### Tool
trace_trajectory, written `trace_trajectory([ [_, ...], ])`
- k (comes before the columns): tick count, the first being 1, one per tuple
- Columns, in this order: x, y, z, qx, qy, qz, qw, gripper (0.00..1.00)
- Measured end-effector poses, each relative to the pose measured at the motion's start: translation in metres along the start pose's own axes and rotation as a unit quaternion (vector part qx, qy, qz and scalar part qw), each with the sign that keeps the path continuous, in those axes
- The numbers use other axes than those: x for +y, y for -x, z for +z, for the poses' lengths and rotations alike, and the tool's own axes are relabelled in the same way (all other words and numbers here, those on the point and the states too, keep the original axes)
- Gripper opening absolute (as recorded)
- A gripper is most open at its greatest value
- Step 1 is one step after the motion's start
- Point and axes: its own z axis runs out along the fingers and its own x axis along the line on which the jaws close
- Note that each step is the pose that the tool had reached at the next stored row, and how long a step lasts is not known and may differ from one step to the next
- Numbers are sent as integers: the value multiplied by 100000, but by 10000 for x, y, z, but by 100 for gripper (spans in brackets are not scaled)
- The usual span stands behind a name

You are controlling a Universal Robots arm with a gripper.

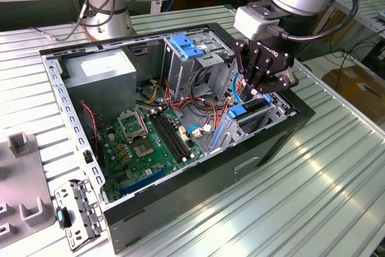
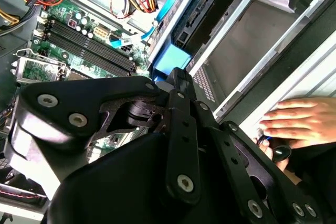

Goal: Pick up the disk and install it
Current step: 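Insert the first disk wire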

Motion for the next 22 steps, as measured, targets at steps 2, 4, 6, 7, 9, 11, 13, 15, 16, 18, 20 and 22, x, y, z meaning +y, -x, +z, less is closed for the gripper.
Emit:
trace_trajectory([
  [2, -39, 0, 5, 3, 0, -5, 100000, 11],
  [4, -55, 0, 5, 28, -35, -1054, 99994, 11],
  [6, -56, 0, 5, 57, -129, -3429, 99941, 11],
  [7, -56, -1, -3, 69, -132, -3969, 99921, 11],
  [9, -59, -2, -44, 74, -66, -4574, 99895, 11],
  [11, -68, -3, -64, 62, 12, -5010, 99874, 11],
  [13, -151, -2, -67, 67, 191, -5198, 99865, 11],
  [15, -290, 3, -70, 59, 377, -5342, 99856, 11],
  [16, -324, 4, -70, 53, 422, -5362, 99855, 11],
  [18, -422, 8, -68, 65, 525, -5437, 99851, 11],
  [20, -481, 10, -68, 80, 562, -5614, 99841, 11],
  [22, -497, 11, -69, 88, 524, -6708, 99773, 11],
])
